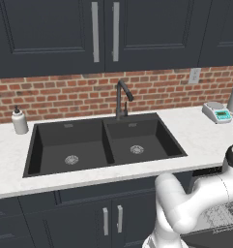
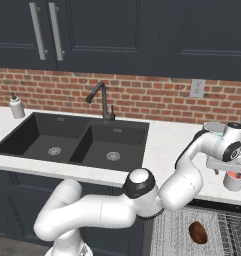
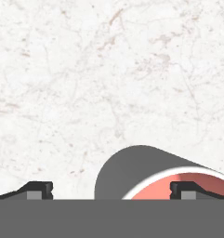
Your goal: Pick up the cup and bowl from the counter, place them in the dishwasher, and close the dishwasher door.
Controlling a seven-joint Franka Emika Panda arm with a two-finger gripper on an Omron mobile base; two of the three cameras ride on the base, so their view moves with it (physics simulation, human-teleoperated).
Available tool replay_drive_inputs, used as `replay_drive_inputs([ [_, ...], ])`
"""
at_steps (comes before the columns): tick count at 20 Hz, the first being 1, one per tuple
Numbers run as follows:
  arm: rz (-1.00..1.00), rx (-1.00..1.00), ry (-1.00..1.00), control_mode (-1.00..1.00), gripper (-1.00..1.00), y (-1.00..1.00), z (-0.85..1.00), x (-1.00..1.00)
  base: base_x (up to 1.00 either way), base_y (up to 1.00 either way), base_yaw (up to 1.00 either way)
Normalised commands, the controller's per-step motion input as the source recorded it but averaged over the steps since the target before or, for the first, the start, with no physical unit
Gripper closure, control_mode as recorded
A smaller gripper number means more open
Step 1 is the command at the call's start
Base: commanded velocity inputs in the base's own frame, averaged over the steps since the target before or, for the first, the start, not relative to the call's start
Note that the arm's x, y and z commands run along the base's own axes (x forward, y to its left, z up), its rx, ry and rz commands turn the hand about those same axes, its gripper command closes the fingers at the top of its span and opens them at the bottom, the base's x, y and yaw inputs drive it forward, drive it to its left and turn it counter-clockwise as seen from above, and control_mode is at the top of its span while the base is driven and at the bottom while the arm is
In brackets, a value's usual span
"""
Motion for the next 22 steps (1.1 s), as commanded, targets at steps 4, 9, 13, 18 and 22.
replay_drive_inputs([
  [4,0.01,0.03,0.0,-1.0,-1.0,0.0,-0.06,0.0,0.0,0.0,0.0],
  [9,0.05,0.06,0.0,-1.0,1.0,0.0,-0.2,0.0,0.0,0.0,0.0],
  [13,0.08,0.05,0.0,-1.0,1.0,0.0,-0.15,0.0,0.0,0.0,0.0],
  [18,0.16,0.01,-0.02,-1.0,1.0,0.2,-0.05,-0.05,0.0,0.0,0.0],
  [22,0.23,0.01,-0.04,-1.0,1.0,0.32,0.0,-0.15,0.0,0.0,0.0],
])
